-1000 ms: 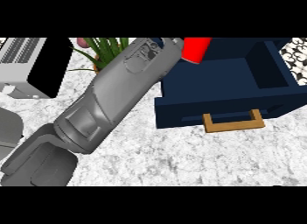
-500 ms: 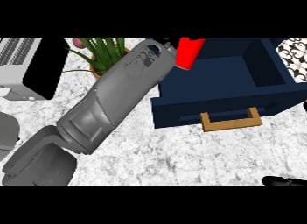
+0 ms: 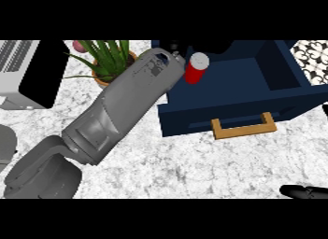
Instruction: Pick up the can, place it into the drawer and close the drawer
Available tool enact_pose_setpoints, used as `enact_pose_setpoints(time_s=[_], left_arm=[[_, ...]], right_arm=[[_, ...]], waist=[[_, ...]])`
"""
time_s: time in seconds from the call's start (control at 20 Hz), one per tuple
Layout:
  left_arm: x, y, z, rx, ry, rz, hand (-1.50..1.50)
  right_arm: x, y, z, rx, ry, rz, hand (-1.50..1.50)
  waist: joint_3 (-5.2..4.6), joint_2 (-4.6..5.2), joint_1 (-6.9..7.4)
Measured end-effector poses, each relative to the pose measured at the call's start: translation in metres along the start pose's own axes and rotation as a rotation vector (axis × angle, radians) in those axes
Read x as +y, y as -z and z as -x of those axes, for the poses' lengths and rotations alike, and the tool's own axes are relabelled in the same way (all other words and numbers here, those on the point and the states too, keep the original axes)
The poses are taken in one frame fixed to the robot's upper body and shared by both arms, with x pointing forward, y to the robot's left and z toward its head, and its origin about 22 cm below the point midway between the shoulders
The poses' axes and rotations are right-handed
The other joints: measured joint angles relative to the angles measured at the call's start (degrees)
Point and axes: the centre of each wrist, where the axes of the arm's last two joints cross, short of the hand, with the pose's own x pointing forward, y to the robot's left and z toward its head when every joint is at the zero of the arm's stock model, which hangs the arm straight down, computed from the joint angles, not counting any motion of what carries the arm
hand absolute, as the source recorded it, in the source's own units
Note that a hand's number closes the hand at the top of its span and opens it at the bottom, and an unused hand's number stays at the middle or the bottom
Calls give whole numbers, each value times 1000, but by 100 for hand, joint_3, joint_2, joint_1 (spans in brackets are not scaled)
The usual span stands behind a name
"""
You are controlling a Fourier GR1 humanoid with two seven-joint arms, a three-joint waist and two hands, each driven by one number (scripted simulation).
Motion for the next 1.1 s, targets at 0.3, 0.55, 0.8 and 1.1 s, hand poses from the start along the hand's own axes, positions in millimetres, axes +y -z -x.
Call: enact_pose_setpoints(time_s=[0.3, 0.55, 0.8, 1.1], left_arm=[[0, -2, 8, 10, -5, -41, -150], [-1, -2, 7, 10, -23, -69, -150], [-2, -4, 6, 31, -70, -79, -150], [-4, -5, 0, 29, -126, -78, -150]], right_arm=[[1, -3, -4, -10, -6, -2, -150], [1, -1, -11, -40, -43, -8, -150], [-2, 0, -24, -113, -186, -38, -150], [4, 2, -35, -185, -338, -84, -150]], waist=[[-2, -6, 2], [-3, 1, -31], [-6, -2, -22], [-8, -16, 75]])
